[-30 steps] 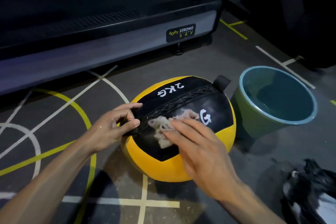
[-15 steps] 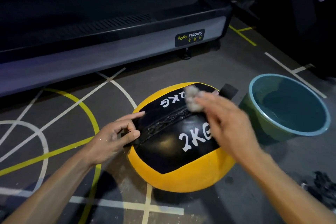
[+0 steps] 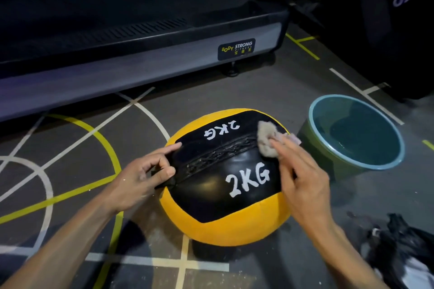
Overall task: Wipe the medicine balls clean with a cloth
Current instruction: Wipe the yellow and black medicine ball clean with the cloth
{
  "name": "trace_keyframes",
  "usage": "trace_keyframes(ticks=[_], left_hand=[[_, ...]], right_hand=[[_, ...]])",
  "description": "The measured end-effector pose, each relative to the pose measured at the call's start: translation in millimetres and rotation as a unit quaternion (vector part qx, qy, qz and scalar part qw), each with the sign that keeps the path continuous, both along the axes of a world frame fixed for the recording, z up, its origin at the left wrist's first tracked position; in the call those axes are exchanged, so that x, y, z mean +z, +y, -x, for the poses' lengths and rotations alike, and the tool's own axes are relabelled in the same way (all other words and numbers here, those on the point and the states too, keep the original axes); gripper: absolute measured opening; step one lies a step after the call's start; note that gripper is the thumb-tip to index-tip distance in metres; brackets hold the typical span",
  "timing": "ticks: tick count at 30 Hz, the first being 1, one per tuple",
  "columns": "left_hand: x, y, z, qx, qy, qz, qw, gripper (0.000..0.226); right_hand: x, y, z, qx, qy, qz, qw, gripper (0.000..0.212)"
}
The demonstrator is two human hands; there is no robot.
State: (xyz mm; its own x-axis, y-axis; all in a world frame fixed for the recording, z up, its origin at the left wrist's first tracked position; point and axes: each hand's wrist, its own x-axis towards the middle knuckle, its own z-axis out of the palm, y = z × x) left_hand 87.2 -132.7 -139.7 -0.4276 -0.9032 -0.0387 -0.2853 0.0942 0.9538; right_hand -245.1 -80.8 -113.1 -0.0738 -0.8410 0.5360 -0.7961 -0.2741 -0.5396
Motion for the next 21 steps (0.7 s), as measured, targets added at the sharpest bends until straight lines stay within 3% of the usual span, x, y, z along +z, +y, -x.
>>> trace_keyframes(ticks=[5,7,9,11,14,16,18,21], left_hand=[[10,-8,17,0.007,-0.007,0.002,1.000,0.024],[12,-8,19,0.013,0.005,-0.006,1.000,0.024],[10,-7,17,0.014,0.010,-0.005,1.000,0.023],[9,-5,16,0.011,0.008,0.003,1.000,0.023],[8,-5,15,0.010,0.013,0.009,1.000,0.022],[10,-6,19,0.010,0.010,0.012,1.000,0.021],[13,-10,25,0.010,0.005,0.018,1.000,0.021],[13,-11,30,0.001,-0.002,0.029,1.000,0.026]], right_hand=[[12,-10,30,-0.171,-0.128,-0.104,0.971,0.035],[18,2,11,-0.088,-0.098,-0.050,0.990,0.041],[12,21,-12,0.053,0.016,-0.007,0.998,0.046],[-1,26,-13,0.094,0.096,0.005,0.991,0.049],[-2,8,15,-0.063,-0.037,-0.051,0.996,0.044],[8,0,19,-0.148,-0.075,-0.071,0.984,0.043],[15,-5,-10,-0.083,-0.055,-0.036,0.994,0.041],[16,9,-82,0.144,0.042,-0.051,0.987,0.038]])
